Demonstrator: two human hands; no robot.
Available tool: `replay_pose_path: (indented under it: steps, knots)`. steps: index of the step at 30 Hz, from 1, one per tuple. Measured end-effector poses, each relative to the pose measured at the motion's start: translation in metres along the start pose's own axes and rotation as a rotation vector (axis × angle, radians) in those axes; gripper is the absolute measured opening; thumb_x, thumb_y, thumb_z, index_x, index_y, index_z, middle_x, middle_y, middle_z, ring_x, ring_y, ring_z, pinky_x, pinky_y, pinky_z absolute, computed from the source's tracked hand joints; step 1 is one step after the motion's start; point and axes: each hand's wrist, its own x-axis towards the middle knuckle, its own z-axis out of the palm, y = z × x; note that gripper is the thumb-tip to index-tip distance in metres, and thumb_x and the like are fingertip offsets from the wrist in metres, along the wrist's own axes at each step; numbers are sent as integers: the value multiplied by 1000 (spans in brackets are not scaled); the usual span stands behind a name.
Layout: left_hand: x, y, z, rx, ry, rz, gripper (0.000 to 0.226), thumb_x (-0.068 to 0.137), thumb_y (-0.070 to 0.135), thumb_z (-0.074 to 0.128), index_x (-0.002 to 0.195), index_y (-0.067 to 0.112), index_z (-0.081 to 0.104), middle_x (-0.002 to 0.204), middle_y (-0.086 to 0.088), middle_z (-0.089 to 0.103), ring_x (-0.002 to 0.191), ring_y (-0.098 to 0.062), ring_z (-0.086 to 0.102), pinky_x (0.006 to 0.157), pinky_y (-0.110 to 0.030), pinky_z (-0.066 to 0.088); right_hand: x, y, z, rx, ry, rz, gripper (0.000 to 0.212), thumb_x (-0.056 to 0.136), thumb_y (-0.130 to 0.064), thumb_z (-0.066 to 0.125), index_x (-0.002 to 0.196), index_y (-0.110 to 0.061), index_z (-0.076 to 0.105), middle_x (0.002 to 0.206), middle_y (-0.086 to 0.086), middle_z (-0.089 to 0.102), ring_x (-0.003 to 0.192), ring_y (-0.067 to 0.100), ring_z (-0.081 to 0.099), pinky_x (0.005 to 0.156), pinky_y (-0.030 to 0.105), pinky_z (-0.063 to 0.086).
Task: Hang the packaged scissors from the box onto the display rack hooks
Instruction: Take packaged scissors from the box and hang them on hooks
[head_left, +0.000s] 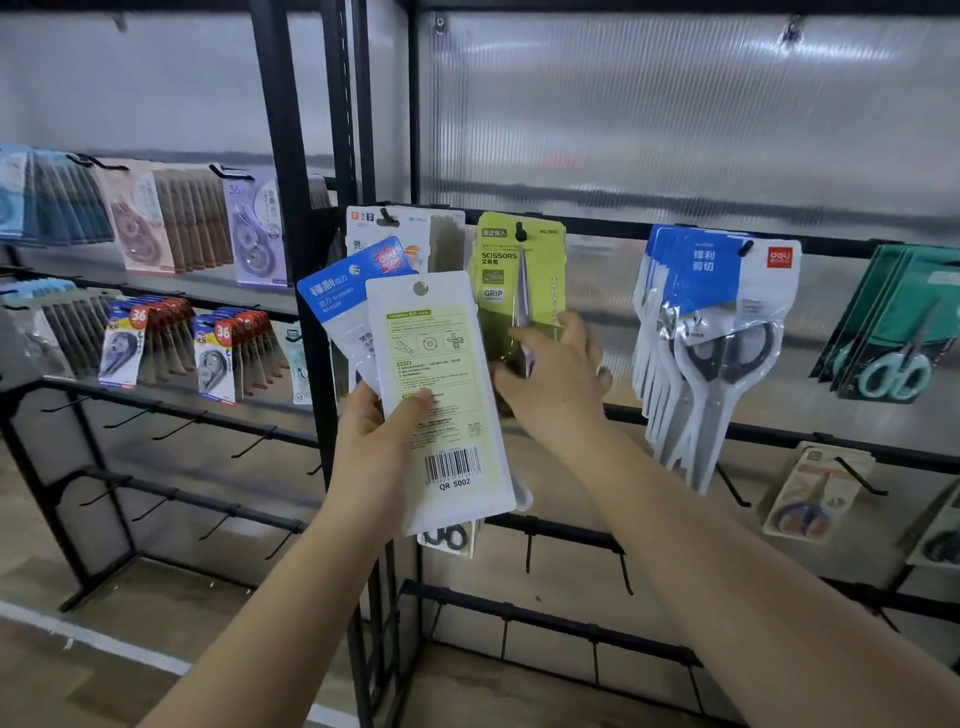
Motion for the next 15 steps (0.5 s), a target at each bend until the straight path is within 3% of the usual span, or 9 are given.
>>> replay_pose_path:
  steps: [2,3,5,7,9,11,13,15]
  knots:
    - [-1,0,0,-12,-11,5,12,91,9,57,95,20,57,104,-4,68,75,-15,72,58,-33,57,-11,-1,-3,243,182,-80,34,91,-18,57,125,-21,56,135,3,39,129,21,35,107,40,34]
    - [-2,0,1,-22,-19,3,11,91,8,57,94,19,57,100,-3,69,74,-16,72,57,-33,57,-17,-2,-5,378,177,-92,32,90,-14,57,122,-18,57,125,1,47,117,16,47,97,30,44]
    - [-6,-2,3,-45,-46,-7,10,91,6,56,95,16,57,91,-1,72,74,-17,72,57,-34,58,-31,-5,-9,637,-37,-46,35,90,-15,60,124,-17,50,105,-1,60,93,10,61,72,18,51]
    - [-9,-4,4,-60,-74,-9,12,91,5,55,98,15,58,90,-1,74,78,-21,72,64,-39,59,-39,-3,-6,713,-210,11,48,86,-21,67,127,-21,42,94,2,63,85,12,65,68,25,55]
    - [-12,-5,5,-71,-87,-9,15,91,6,55,102,16,60,92,-1,74,81,-23,72,68,-41,59,-41,3,0,703,-225,54,57,81,-20,73,129,-20,42,95,8,64,86,17,66,76,38,57]
    - [-14,-6,6,-84,-94,-14,15,93,9,54,104,17,61,94,-2,74,83,-23,72,67,-40,59,-41,8,2,785,-168,91,42,79,-15,75,115,-13,54,87,8,64,83,19,67,79,44,56]
    - [-15,-7,7,-104,-102,-35,15,95,12,51,104,20,61,94,-1,74,83,-21,72,66,-39,60,-43,13,-1,855,-122,85,21,79,-9,74,90,-17,59,74,0,62,75,16,67,75,41,57]
    - [-14,-8,7,-117,-115,-59,14,95,15,50,103,19,61,97,-3,74,86,-22,71,71,-41,58,-45,14,-3,893,-76,35,20,78,-6,73,83,-17,58,72,-2,64,71,14,67,69,38,57]
